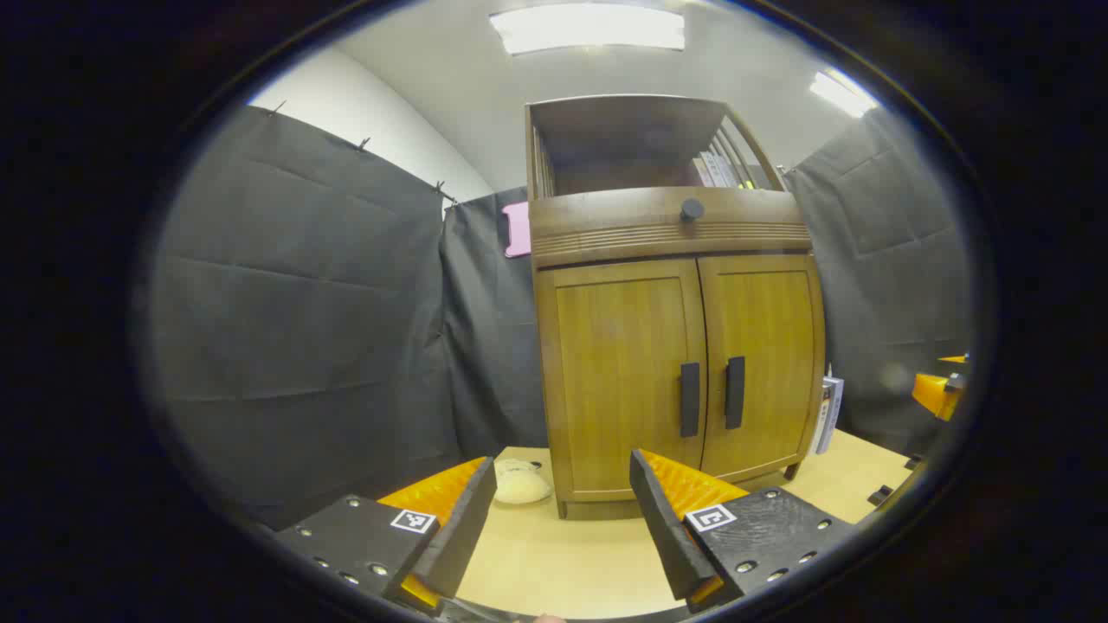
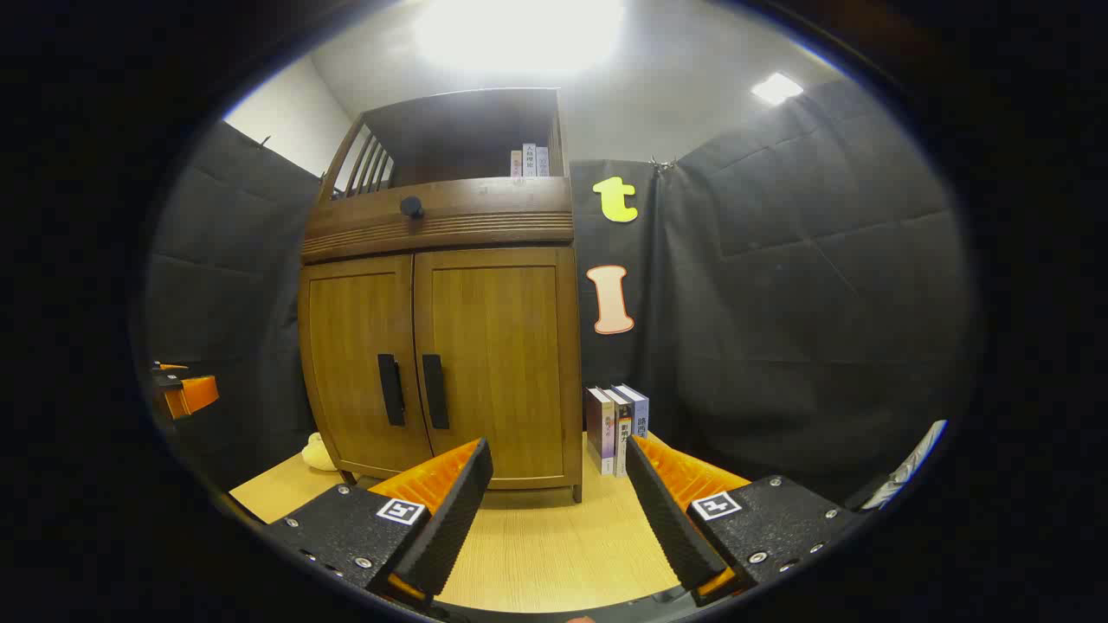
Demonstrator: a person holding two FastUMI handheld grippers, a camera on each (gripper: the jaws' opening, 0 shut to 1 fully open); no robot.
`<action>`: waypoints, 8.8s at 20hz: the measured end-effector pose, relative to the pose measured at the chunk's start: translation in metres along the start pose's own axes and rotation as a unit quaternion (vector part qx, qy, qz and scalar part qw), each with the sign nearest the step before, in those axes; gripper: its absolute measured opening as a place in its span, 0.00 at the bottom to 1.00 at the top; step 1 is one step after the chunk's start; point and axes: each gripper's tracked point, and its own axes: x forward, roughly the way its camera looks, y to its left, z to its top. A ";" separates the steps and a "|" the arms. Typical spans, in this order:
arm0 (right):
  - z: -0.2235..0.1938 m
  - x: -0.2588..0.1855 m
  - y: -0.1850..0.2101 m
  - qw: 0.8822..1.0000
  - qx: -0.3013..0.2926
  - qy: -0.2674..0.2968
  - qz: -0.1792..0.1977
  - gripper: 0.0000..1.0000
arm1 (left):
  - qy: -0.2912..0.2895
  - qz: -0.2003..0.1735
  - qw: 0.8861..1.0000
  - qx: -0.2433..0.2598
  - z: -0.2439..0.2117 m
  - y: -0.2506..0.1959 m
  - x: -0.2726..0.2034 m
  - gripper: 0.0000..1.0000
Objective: Open the right door of the double-door shoe cabinet with the right hand, and open the left door with the left hand.
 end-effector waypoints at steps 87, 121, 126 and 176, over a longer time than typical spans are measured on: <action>-0.031 0.205 0.175 0.989 0.030 0.054 0.133 0.21 | -0.007 0.096 0.995 0.001 0.010 0.026 0.022 0.94; -0.025 0.097 0.009 0.997 0.033 0.043 0.053 0.17 | -0.044 -0.106 0.993 0.009 0.023 -0.011 0.050 0.88; -0.024 0.091 -0.039 0.999 0.016 0.039 -0.001 0.10 | -0.039 -0.127 0.991 -0.001 0.020 -0.029 0.052 0.94; -0.019 0.018 -0.048 0.999 -0.006 0.019 0.030 0.94 | 0.030 -0.130 0.990 -0.051 -0.040 -0.164 0.362 0.10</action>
